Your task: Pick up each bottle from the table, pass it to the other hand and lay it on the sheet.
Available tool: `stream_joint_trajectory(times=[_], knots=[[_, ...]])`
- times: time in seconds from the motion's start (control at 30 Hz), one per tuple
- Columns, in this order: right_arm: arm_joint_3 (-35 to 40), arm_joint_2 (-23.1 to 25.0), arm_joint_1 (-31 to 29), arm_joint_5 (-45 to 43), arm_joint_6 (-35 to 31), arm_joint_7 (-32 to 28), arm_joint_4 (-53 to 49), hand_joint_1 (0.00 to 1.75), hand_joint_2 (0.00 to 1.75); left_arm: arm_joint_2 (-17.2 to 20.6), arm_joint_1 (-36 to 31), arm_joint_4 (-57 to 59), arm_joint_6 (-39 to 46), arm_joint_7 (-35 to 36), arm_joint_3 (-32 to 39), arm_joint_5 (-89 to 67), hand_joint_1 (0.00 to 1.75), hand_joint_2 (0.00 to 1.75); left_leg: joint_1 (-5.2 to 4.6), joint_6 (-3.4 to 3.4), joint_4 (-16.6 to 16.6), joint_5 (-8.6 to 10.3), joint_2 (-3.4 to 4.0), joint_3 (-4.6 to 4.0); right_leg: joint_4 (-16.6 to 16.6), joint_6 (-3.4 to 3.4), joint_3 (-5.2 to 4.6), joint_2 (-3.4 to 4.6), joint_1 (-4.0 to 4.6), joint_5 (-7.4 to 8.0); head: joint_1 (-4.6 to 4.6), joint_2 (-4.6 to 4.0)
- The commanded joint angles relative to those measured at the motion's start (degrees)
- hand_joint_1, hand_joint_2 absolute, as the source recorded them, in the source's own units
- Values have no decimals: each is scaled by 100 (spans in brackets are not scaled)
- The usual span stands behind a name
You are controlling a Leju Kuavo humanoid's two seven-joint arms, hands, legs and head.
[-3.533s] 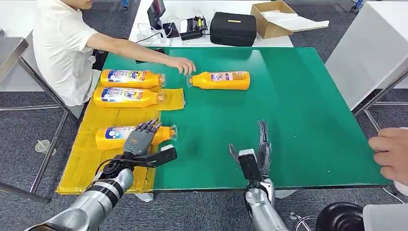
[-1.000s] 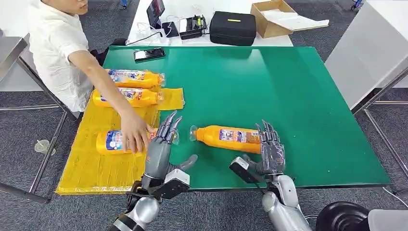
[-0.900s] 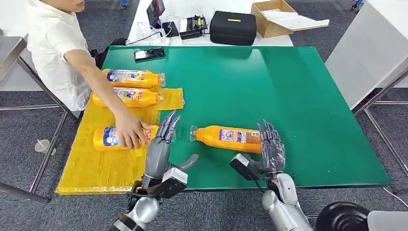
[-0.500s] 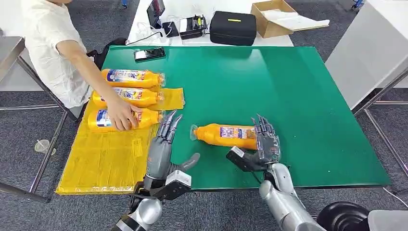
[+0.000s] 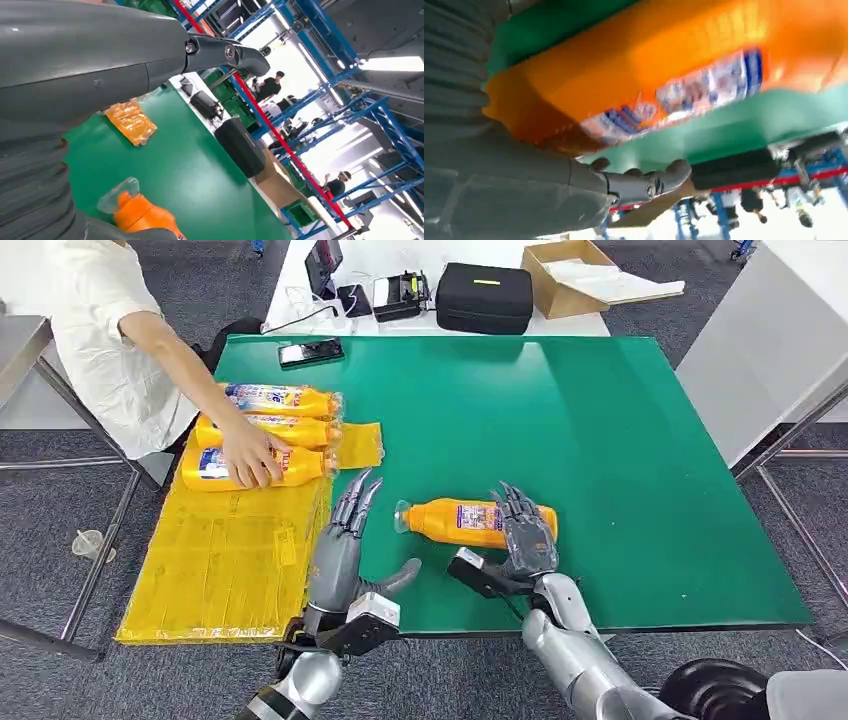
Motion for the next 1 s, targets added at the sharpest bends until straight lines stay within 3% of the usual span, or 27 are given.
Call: stream_joint_trajectory(times=[0.03,0.1,0.37,0.67,1.0], knots=[[650,-206,-432,270,702,1060,592,0,175,112,-139,294,89,71,-85,19,0,175,4,1,6,-18,16,39,0,-30,40,2,10,-13,0,0],[876,-202,-466,628,828,1565,493,0,175,111,-119,255,-29,87,-67,37,0,175,4,-1,0,-10,14,34,-5,-23,33,2,9,-6,0,0],[978,-237,-257,979,928,2171,-213,0,175,65,-24,200,-15,250,84,-176,0,175,2,3,-2,-1,4,40,-4,-16,41,-4,5,-3,2,0],[1077,-304,-65,1130,1153,2309,-835,0,175,49,50,141,-28,317,186,-318,0,175,6,2,6,-20,14,65,0,-38,66,-4,14,-20,0,0],[1145,-380,42,1289,1724,2783,-1216,0,175,31,141,77,-33,376,300,-433,0,175,2,2,-1,-3,8,38,-3,-15,38,0,6,-3,0,0]])
